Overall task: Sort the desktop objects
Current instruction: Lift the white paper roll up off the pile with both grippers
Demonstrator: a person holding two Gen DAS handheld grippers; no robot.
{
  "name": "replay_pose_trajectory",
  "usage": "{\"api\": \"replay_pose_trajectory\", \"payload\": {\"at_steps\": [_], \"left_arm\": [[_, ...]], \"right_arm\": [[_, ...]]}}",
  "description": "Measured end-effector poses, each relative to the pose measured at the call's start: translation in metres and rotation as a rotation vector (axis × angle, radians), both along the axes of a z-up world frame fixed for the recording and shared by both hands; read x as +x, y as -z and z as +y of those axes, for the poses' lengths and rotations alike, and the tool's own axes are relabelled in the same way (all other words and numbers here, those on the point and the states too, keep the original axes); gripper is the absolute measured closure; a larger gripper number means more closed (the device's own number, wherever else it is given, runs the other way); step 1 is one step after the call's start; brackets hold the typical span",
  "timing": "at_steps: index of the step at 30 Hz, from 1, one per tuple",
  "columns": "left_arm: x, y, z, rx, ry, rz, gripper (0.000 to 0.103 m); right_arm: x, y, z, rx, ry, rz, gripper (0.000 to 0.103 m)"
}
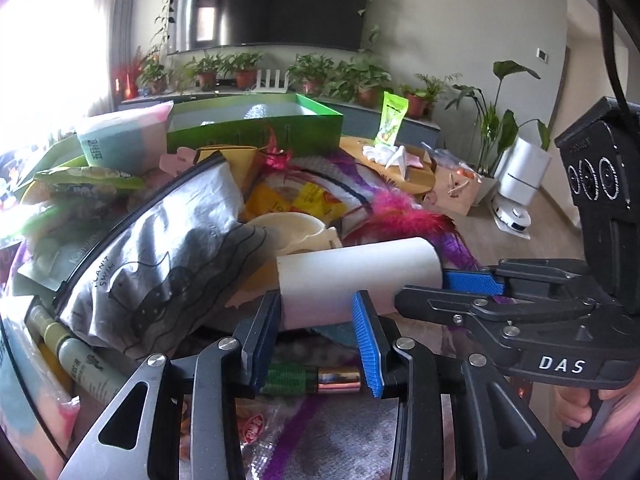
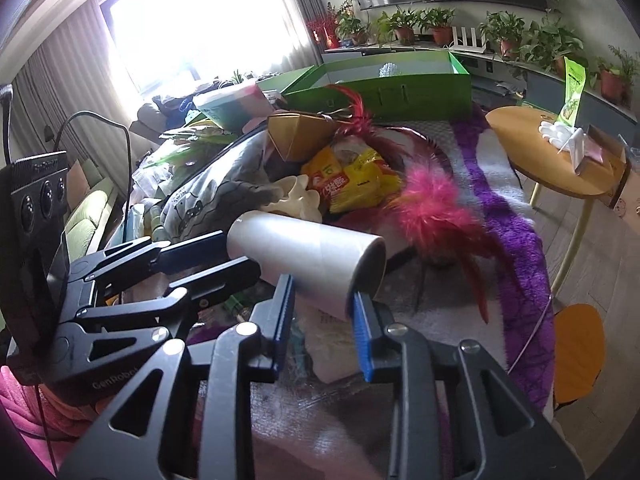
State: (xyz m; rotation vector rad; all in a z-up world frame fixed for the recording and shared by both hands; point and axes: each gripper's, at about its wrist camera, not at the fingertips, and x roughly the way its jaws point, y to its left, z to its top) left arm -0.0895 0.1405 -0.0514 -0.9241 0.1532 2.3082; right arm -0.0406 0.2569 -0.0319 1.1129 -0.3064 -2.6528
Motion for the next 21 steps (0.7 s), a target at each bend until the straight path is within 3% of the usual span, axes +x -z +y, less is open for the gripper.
{"api": "replay_pose_trajectory", "payload": {"at_steps": [4,6,8,10,11,15,21], "left_arm": [[-0.004,0.002,-0.001,-0.001,-0.001,-0.001,0.061],[-0.005,0.003,-0.001,-0.01,-0.01,0.009,0.049],[-0.007,0.005,-0.002,0.004,-0.005,-0.004,0.048],[-0.009,0.006,0.0,0.04,0.026,-0.032,0.048],[-0.009,0.006,0.002,0.045,0.039,-0.041,0.056],[-0.002,0.0,0.005,0.028,0.058,-0.008,0.064],[0.007,-0.018,0.003,0.031,0.067,0.041,0.065]], "right_arm": [[-0.001,0.001,0.0,0.009,0.002,-0.001,0.073],[-0.002,0.001,0.001,0.008,0.005,-0.001,0.073],[-0.003,0.002,0.002,0.007,0.004,-0.003,0.073],[-0.003,0.002,0.003,0.002,0.004,-0.006,0.073],[-0.003,0.002,0.003,-0.005,0.002,-0.011,0.073],[-0.001,-0.001,0.0,0.028,0.026,0.005,0.07],[0.009,-0.016,0.003,0.026,0.04,0.047,0.069]]}}
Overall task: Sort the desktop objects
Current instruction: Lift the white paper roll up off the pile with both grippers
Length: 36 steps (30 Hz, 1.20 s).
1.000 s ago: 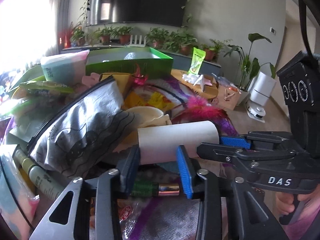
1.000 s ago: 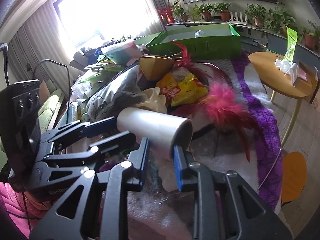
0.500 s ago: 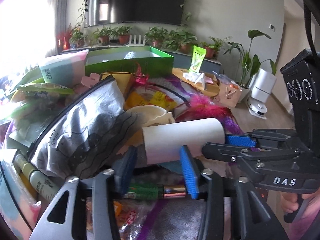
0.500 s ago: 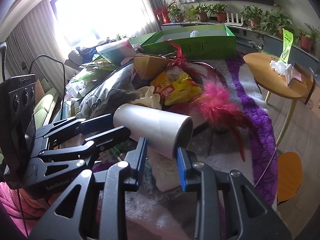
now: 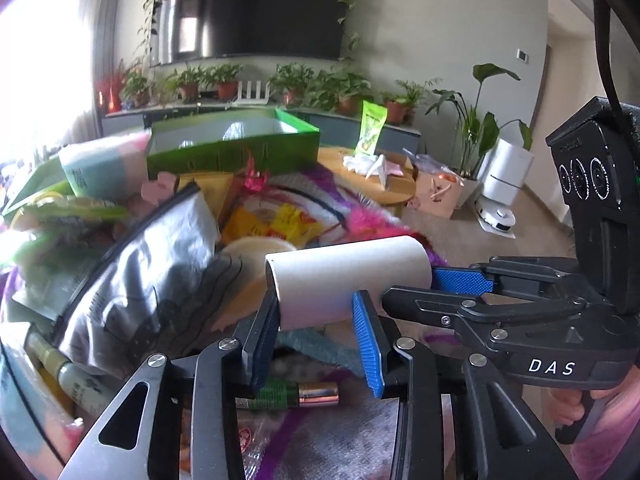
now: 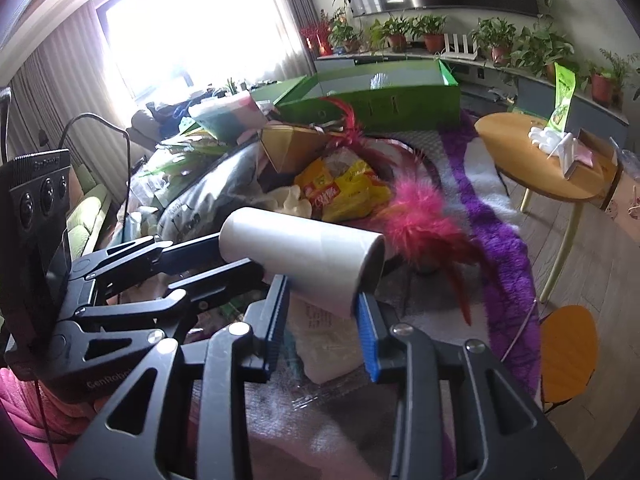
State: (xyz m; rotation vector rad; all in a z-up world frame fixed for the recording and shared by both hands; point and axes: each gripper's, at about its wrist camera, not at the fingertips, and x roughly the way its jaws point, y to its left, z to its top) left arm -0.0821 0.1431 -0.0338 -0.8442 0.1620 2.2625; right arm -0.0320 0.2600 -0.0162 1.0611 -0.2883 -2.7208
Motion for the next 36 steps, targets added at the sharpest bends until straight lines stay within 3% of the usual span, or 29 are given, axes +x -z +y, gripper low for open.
{"api": "replay_pose_trajectory", "payload": {"at_steps": [21,36], "left_arm": [[-0.008,-0.058,0.001,0.012,-0.049,0.156,0.065],[-0.033,-0.085,0.017,0.012,-0.059,0.195,0.065]], "right_arm": [[-0.009,-0.058,0.004,0.024,-0.033,0.162,0.067],[-0.037,-0.086,0.019,0.031,-0.047,0.208,0.066]]}}
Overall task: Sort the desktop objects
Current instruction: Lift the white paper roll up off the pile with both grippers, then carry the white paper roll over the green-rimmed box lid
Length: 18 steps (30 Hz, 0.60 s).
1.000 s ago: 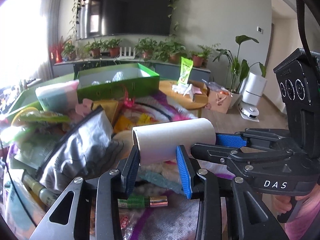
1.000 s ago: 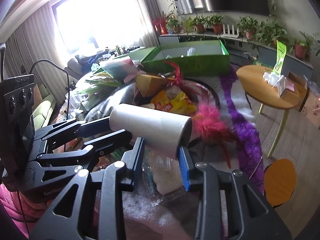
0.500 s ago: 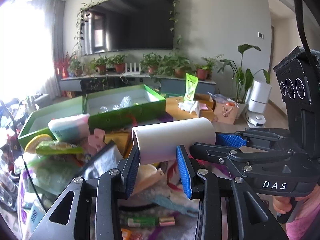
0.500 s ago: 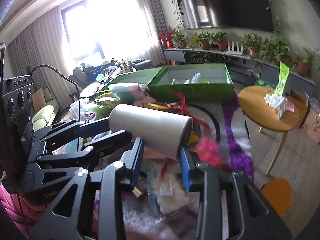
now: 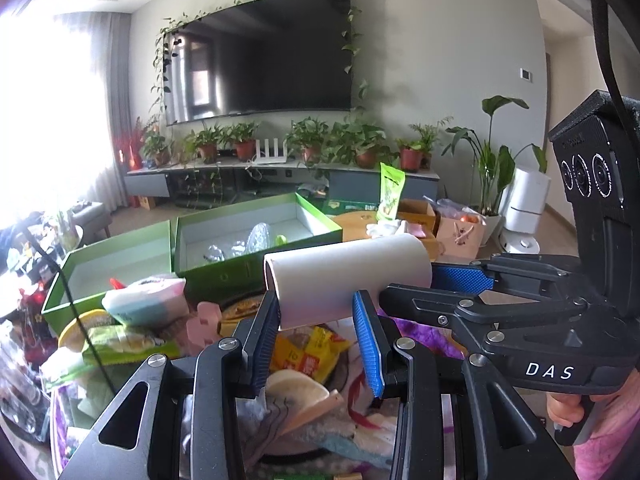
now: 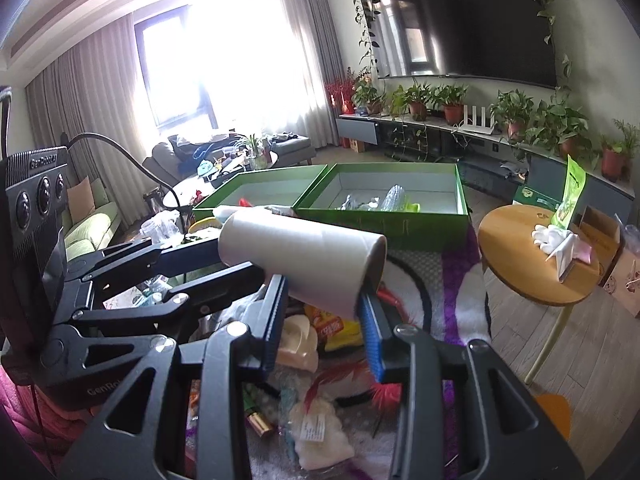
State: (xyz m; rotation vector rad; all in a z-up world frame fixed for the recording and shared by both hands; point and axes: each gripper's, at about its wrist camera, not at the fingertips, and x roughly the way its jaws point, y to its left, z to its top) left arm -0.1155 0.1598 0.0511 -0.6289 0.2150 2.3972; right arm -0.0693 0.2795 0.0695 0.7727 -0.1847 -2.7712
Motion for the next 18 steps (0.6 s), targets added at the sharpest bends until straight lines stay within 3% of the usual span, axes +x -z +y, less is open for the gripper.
{"api": "replay_pose_trajectory", "payload": {"at_steps": [18], "left_arm": [[-0.021,-0.019,0.012,-0.027,0.002,0.031,0.065]], "right_arm": [[-0.024,-0.016,0.013,-0.023,0.003,0.034,0.066]]}}
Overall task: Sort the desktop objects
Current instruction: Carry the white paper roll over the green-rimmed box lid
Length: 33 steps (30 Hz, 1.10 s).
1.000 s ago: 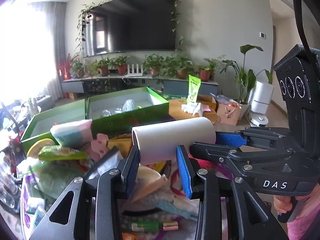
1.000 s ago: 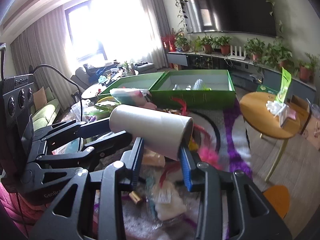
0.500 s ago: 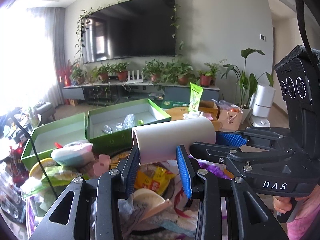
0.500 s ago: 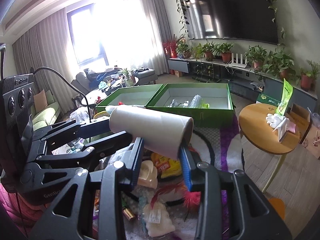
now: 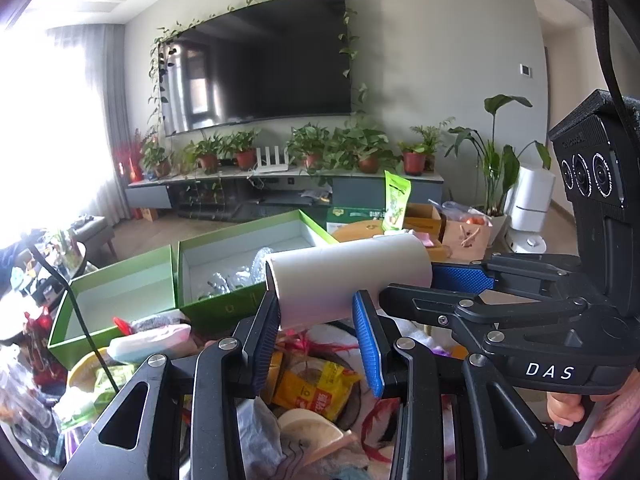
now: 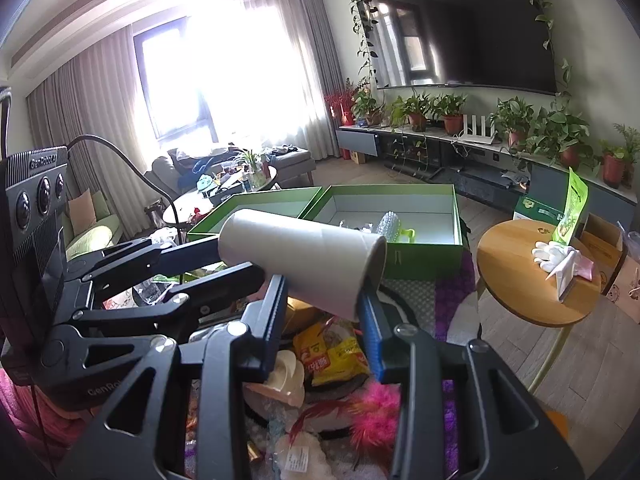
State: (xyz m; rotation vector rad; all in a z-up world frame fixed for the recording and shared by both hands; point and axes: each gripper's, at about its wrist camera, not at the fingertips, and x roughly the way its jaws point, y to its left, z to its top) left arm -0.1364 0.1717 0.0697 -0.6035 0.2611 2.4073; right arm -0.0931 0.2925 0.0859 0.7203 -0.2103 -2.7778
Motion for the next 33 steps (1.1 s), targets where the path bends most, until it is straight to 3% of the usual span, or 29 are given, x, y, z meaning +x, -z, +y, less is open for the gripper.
{"api": "replay_pose_trajectory", "payload": {"at_steps": [33], "left_arm": [[-0.065,-0.014,0.013,-0.019,-0.03,0.024,0.065]], "right_arm": [[-0.065,-0.014,0.016,-0.013,-0.033,0.025,0.066]]}}
